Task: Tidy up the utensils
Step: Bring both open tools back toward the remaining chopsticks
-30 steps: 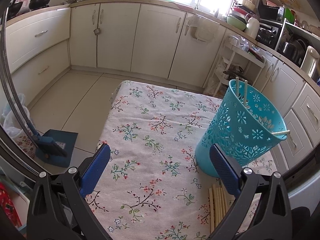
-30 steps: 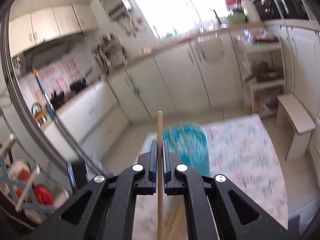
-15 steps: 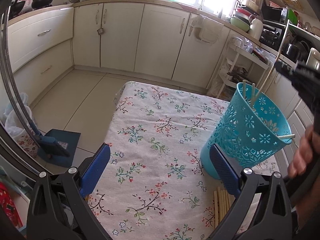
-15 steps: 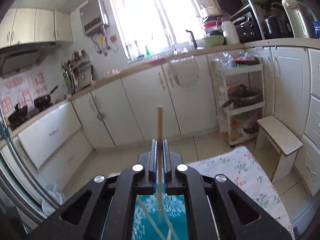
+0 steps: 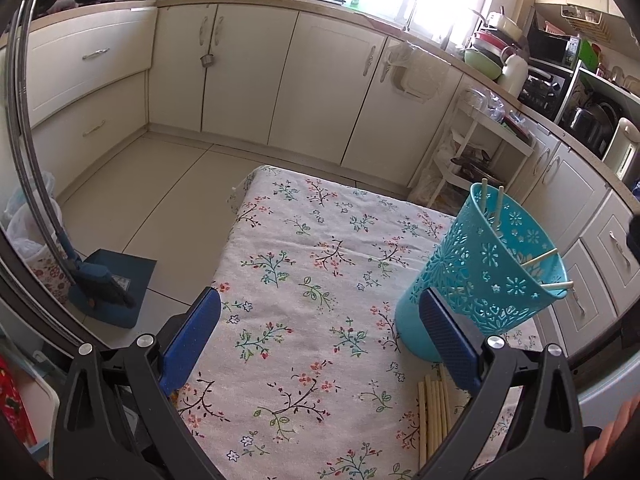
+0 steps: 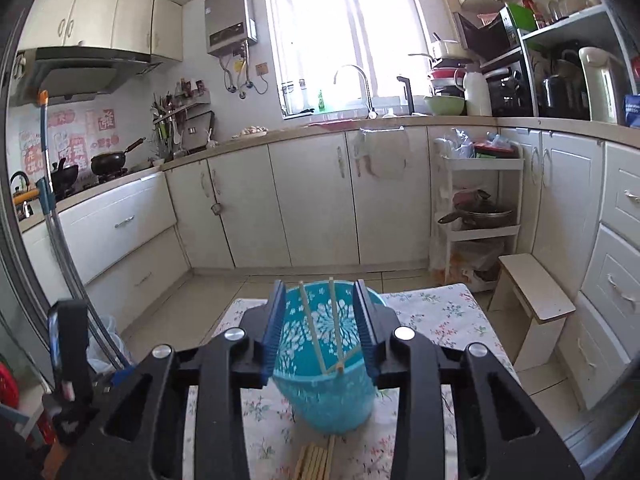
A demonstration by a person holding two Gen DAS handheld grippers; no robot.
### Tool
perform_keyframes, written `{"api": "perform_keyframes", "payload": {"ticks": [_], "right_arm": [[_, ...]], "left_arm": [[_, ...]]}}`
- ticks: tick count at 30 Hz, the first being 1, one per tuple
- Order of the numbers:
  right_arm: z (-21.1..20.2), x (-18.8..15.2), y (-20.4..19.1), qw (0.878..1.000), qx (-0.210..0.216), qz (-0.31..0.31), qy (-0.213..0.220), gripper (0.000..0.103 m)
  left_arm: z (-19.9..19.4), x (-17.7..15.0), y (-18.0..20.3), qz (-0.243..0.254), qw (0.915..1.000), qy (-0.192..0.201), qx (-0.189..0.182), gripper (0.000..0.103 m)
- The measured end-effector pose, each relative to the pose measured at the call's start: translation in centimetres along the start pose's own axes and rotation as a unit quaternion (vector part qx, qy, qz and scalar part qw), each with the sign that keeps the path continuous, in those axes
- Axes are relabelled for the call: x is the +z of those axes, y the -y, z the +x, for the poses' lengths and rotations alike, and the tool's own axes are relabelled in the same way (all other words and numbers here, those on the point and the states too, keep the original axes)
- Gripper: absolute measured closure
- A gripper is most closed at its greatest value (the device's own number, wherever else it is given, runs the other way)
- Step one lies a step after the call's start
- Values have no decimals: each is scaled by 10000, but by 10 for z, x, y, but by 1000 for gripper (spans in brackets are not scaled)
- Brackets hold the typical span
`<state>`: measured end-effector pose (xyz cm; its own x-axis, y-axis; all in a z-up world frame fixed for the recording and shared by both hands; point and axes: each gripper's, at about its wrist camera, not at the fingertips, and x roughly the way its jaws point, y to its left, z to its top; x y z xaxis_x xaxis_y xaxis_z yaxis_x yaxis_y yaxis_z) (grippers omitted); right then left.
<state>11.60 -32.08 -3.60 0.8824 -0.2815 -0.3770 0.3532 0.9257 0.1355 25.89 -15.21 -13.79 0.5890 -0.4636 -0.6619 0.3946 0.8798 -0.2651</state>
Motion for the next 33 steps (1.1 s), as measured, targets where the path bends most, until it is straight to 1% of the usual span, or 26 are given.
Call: {"api": "perform_keyframes", "payload": {"ticks": [4, 8, 13, 17, 22, 25, 33], "right_arm": [[-9, -21, -5, 9995, -114, -210, -219, 63], [-5, -47, -8, 9971, -203, -436, -596, 63], [16, -79, 2, 9918, -262, -208, -1230, 63], [29, -96, 8, 9868, -269, 14, -1595, 62], [35, -110, 9, 9828, -243, 123, -1826, 61], [34, -117, 7, 9815, -233, 145, -1892, 59], [35, -120, 7, 9792, -172, 196, -2010, 59]], "left_arm": [[-1, 2, -1, -80, 10000, -22, -49, 7], [-2, 3, -1, -125, 9999, -41, -107, 7], [0, 2, 0, -115, 9998, -83, -121, 7], [4, 2, -1, -134, 9998, -138, -113, 7], [6, 1, 0, -136, 9997, -166, -90, 7], [6, 0, -1, -133, 9997, -177, -77, 7], [7, 0, -2, -123, 9997, -195, -39, 7]]}}
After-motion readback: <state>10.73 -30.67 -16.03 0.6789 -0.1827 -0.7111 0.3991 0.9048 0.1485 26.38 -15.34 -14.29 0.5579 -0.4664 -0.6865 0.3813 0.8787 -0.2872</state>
